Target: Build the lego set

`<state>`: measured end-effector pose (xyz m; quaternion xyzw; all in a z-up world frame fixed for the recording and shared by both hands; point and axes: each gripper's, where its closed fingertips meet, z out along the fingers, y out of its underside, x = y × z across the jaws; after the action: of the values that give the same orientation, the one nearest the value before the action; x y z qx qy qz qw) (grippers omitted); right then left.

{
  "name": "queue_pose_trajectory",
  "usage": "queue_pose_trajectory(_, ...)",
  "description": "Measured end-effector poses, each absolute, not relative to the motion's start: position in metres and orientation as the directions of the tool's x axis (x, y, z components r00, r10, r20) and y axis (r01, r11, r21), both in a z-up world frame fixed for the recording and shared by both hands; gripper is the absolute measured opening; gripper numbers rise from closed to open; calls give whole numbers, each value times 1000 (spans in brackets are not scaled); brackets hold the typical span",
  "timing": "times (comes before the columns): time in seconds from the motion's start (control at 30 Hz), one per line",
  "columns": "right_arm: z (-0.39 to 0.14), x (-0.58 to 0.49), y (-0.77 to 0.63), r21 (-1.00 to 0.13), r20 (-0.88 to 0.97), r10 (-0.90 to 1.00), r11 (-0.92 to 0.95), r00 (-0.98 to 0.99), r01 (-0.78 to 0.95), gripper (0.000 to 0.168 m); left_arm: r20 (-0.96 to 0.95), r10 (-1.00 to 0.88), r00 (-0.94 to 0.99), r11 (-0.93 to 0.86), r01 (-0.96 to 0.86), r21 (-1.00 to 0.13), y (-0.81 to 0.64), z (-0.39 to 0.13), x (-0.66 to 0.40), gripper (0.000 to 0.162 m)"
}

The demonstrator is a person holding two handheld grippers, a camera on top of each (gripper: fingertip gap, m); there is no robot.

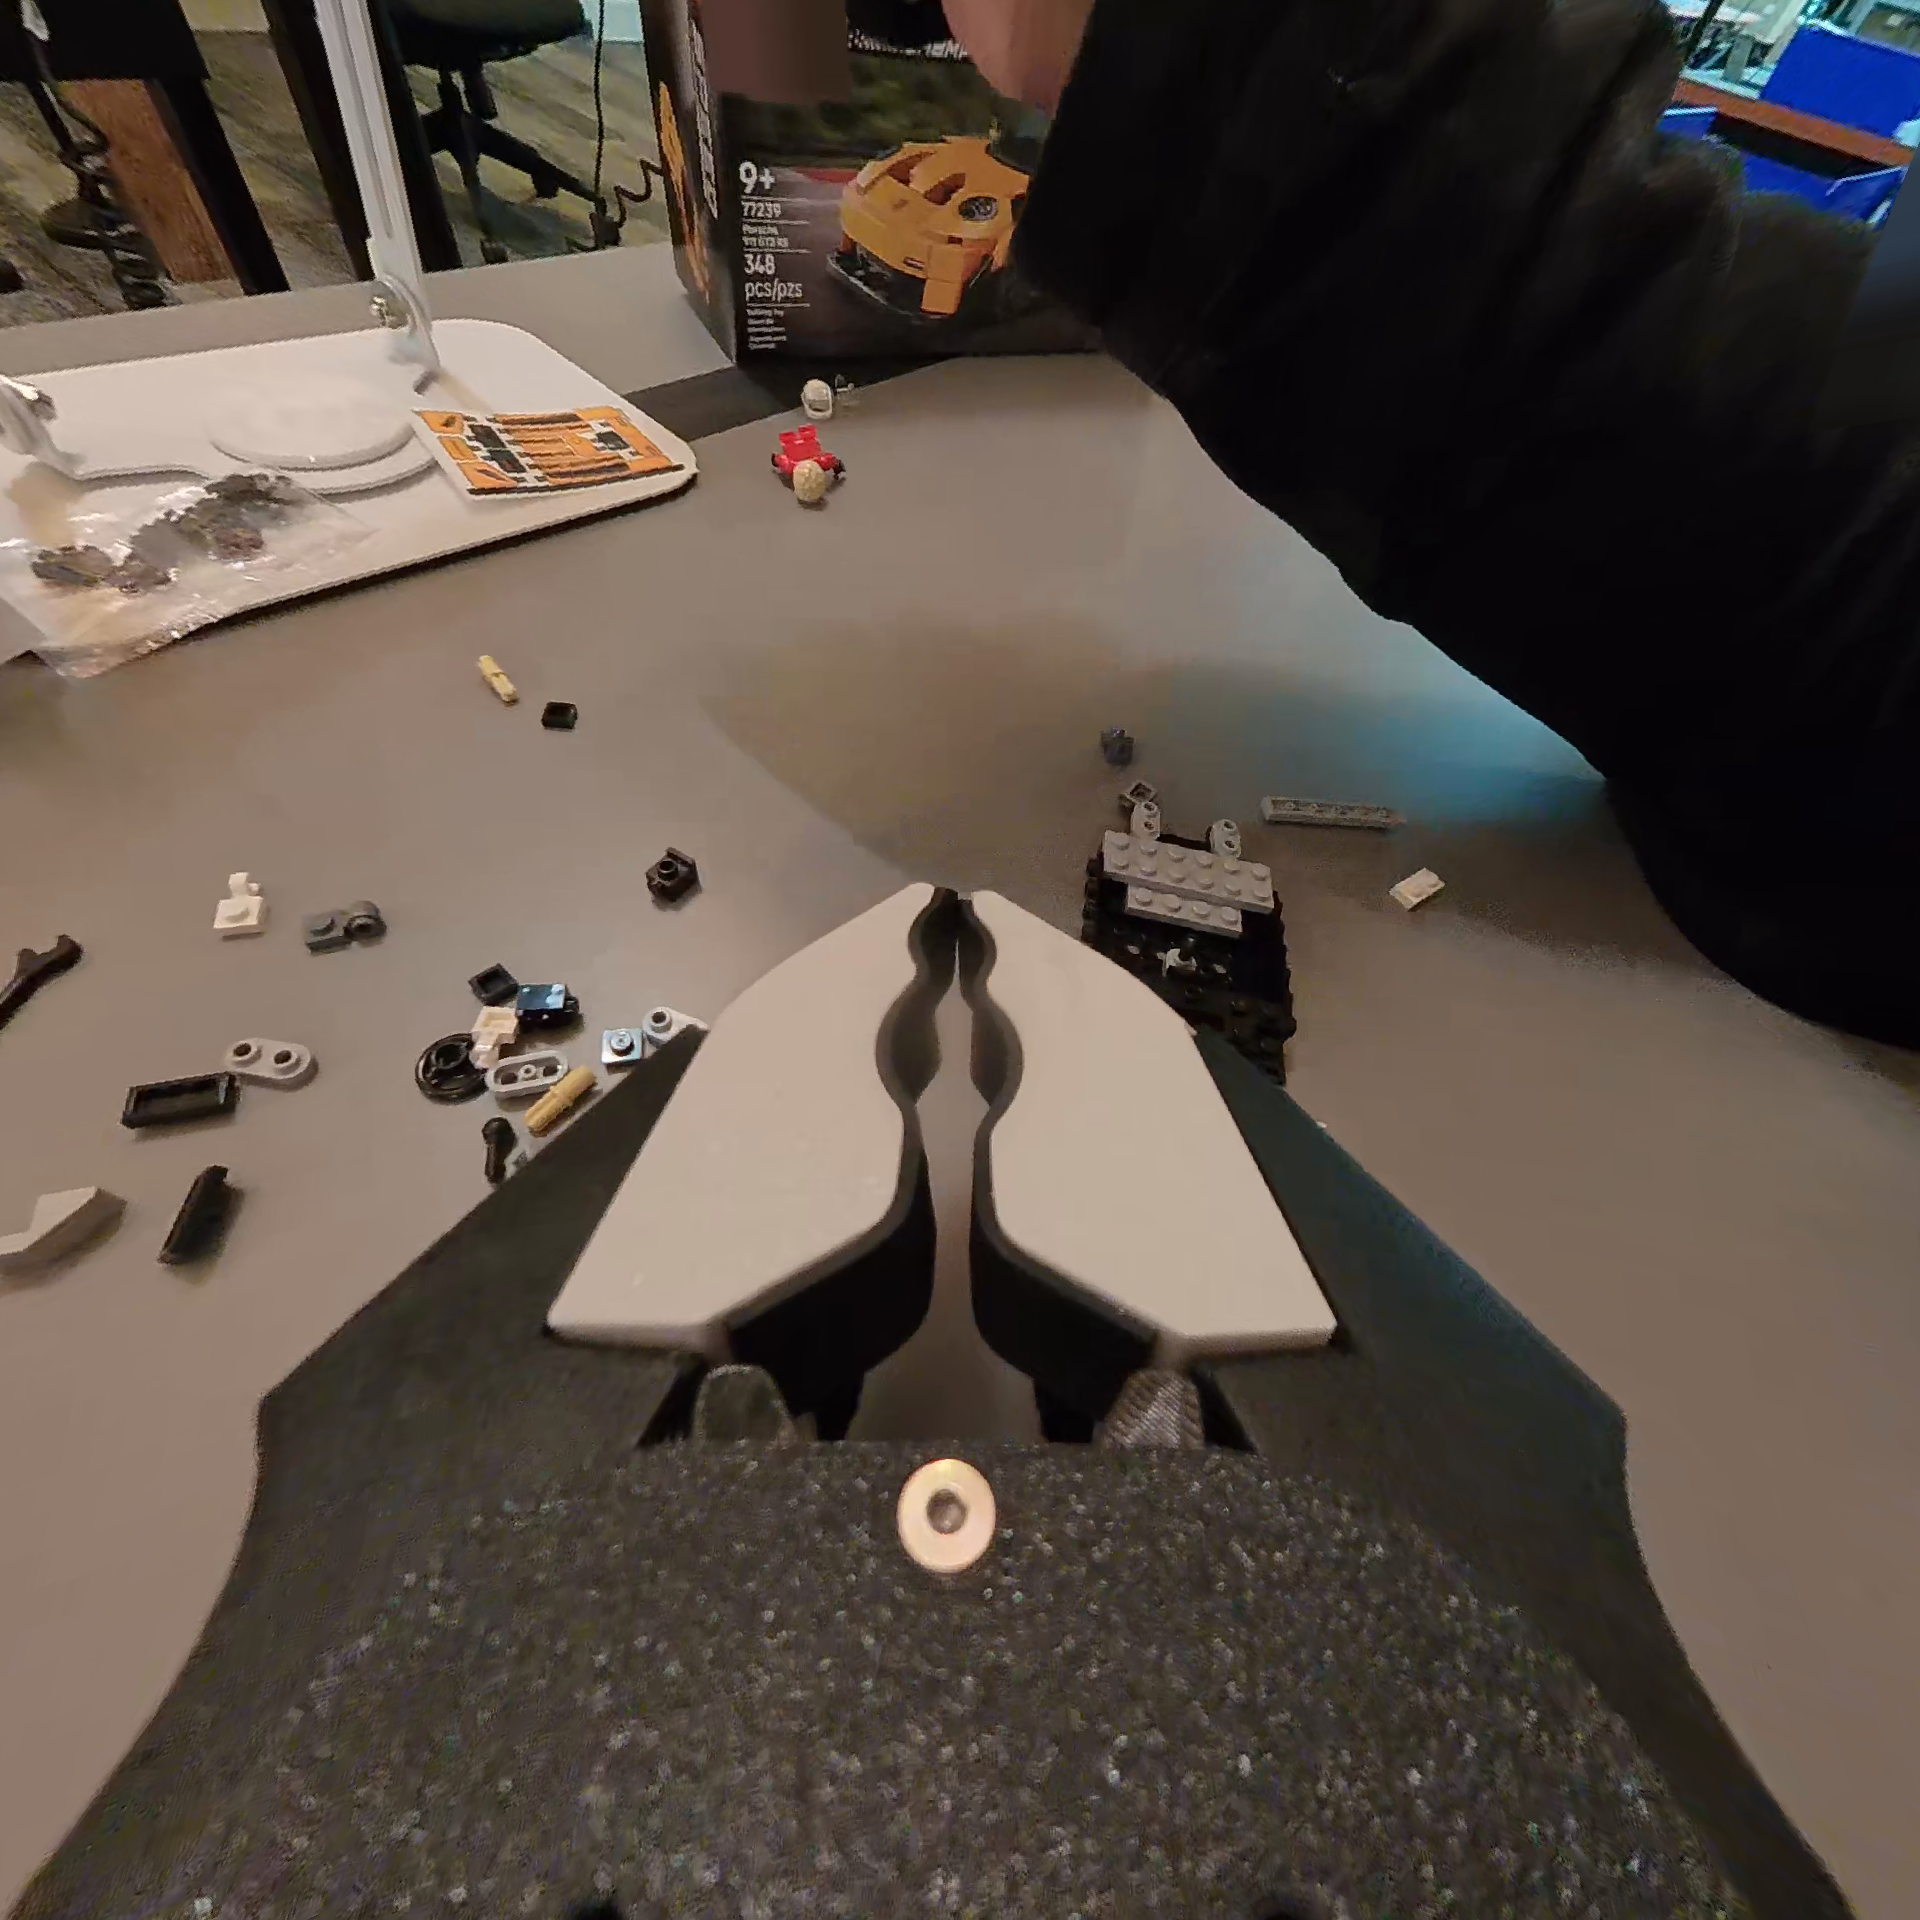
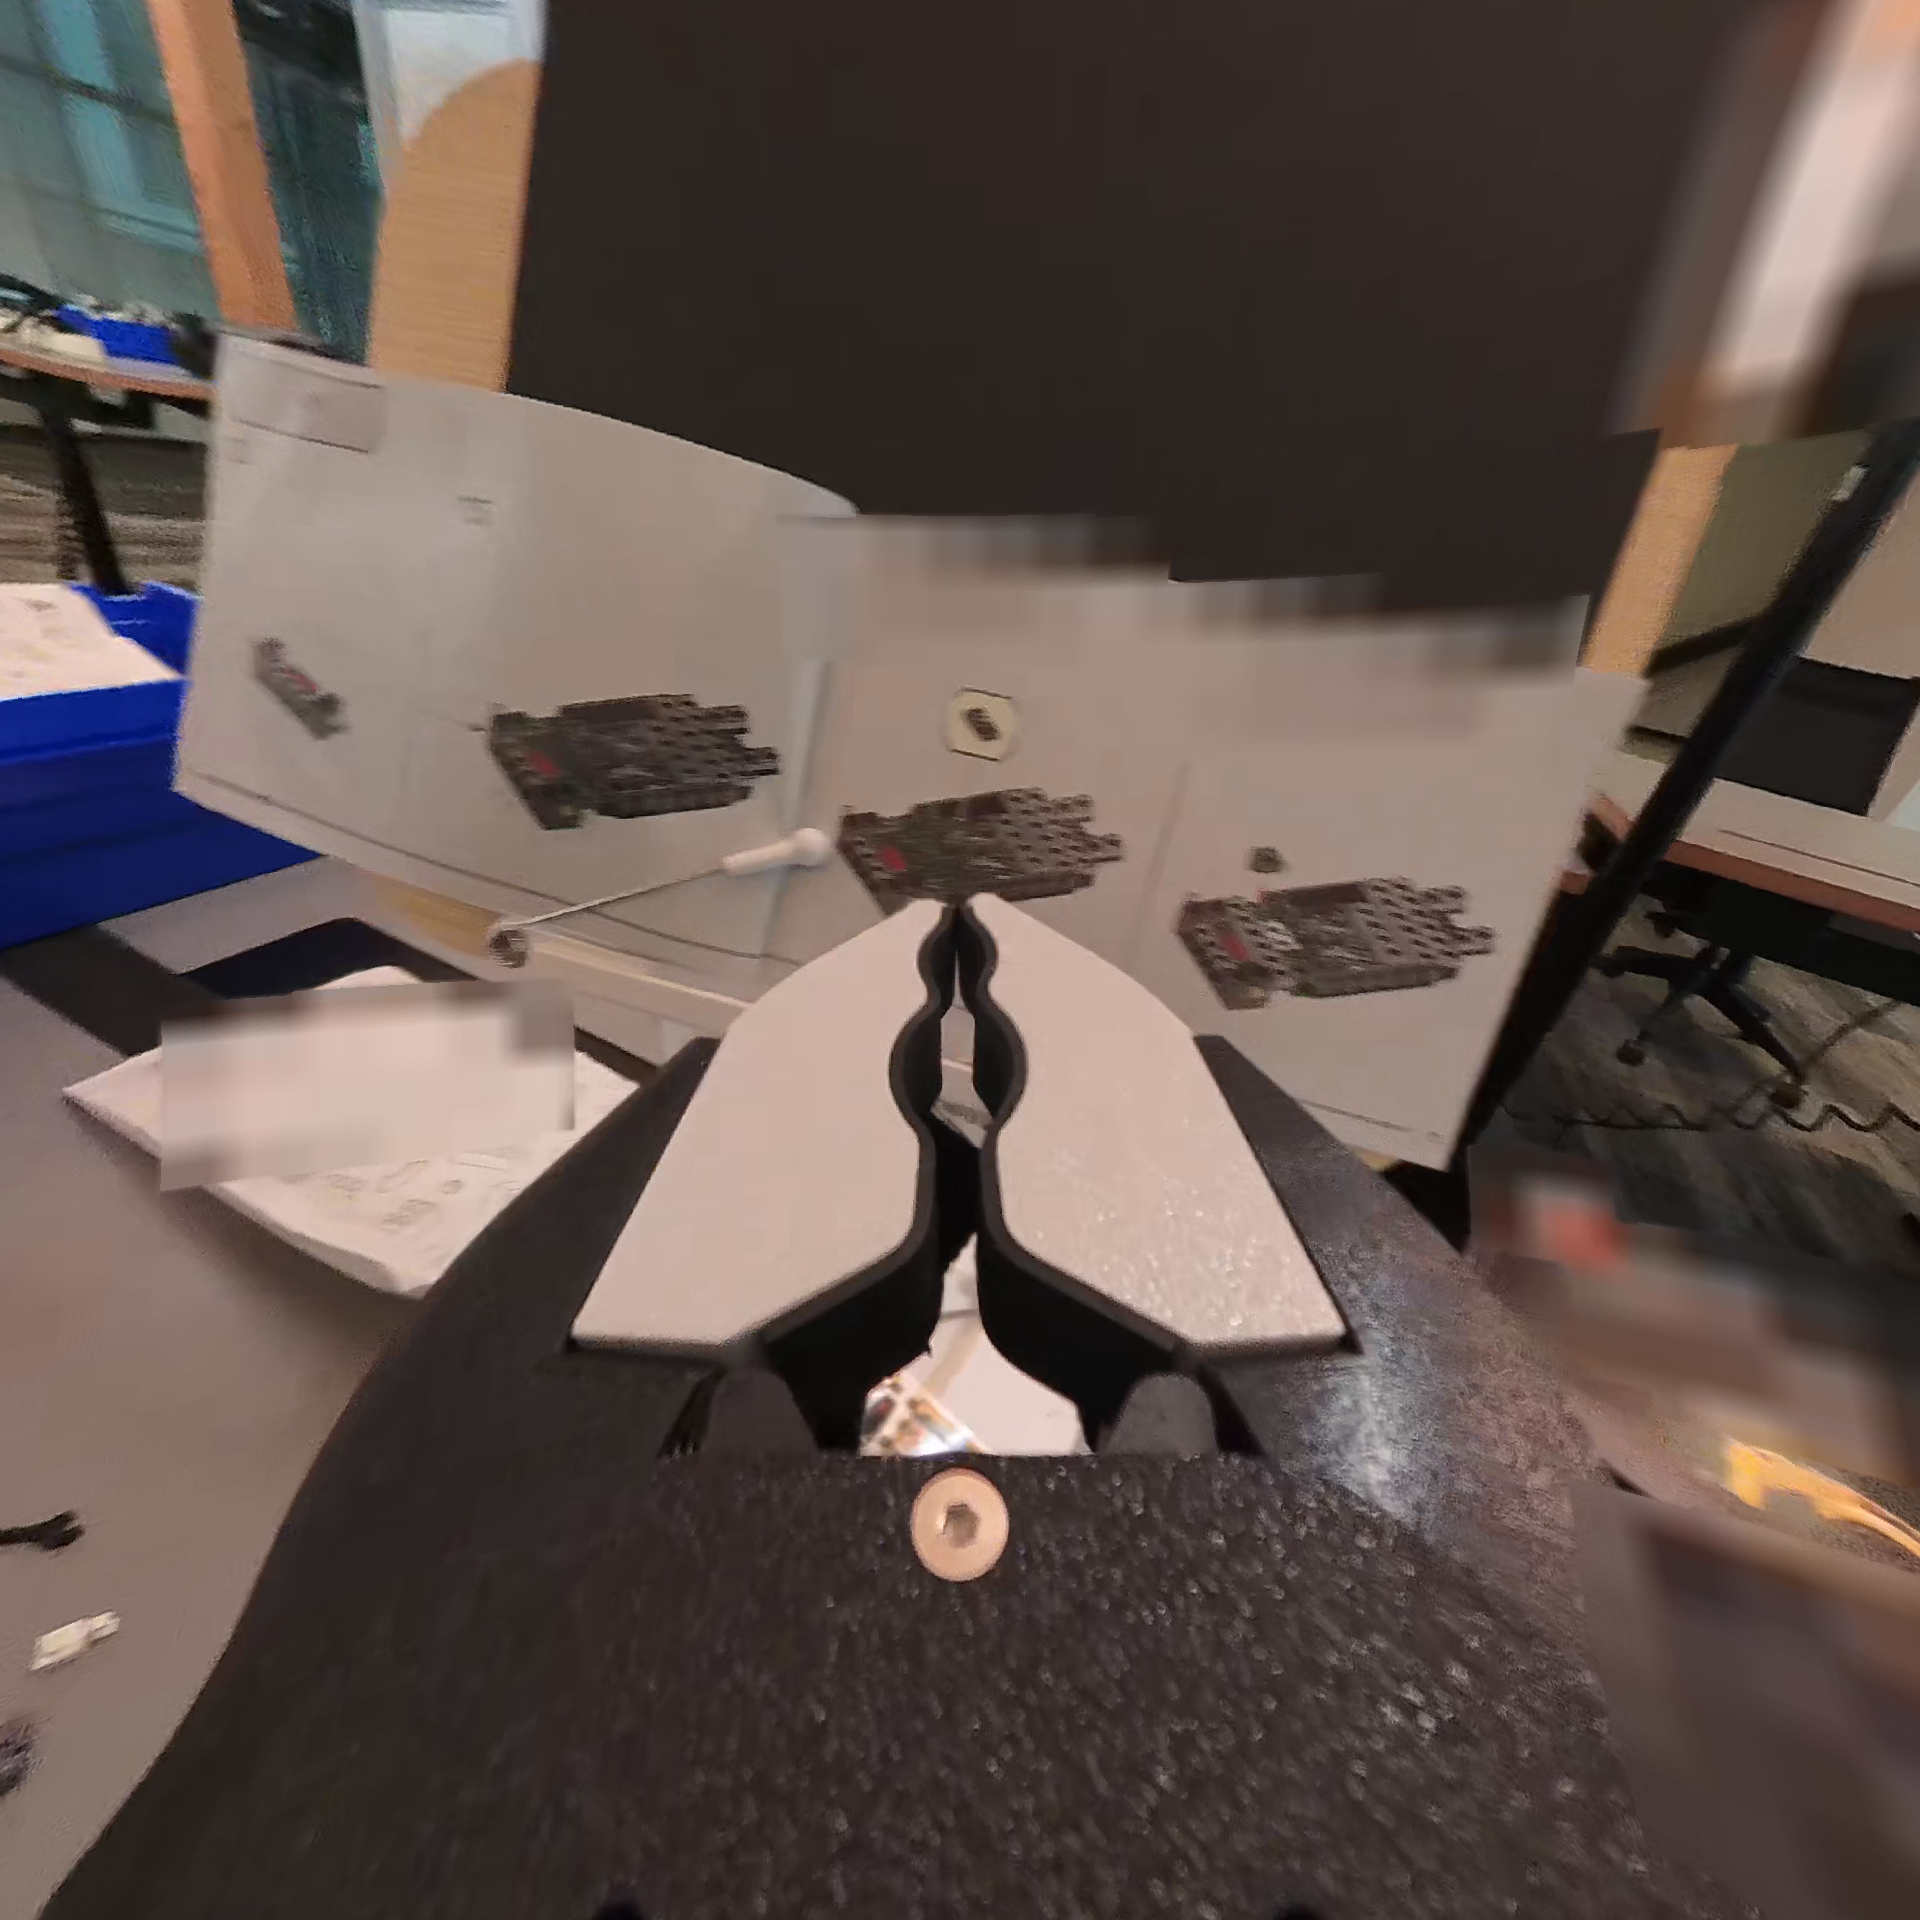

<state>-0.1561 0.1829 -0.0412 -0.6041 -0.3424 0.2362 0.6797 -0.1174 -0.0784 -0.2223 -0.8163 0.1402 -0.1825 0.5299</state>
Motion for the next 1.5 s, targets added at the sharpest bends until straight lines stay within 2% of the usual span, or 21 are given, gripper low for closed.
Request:
queue_pose_trajectory(0.37,-47,-161,152,-964,266,771,217,579,154,0,84,-360,929,-370,-59,-927,-76,-218,-128,0)
queue_pose_trajectory(0.77,-33,-62,198,-964,251,658,237,710,121,0,-25,-264,964,-256,-95,-962,-72,-201,-144,0)
queue_pose_trajectory(0.93,-32,-76,214,-955,268,662,278,700,102,19,-60,-255,965,-221,-119,-968,-74,-194,-147,0)
queue_pose_trajectory(1.1,-36,-94,224,-956,252,656,281,711,79,0,-69,-242,968,-261,-134,-956,-73,-201,-150,1)
queue_pose_trajectory(1.23,-39,-105,233,-970,208,667,235,716,63,0,-7,-242,970,-312,-85,-946,-73,-207,-150,6)
queue_pose_trajectory(1.5,-45,-117,244,-971,209,659,227,723,75,0,5,-243,970,-322,-76,-944,-72,-209,-150,2)
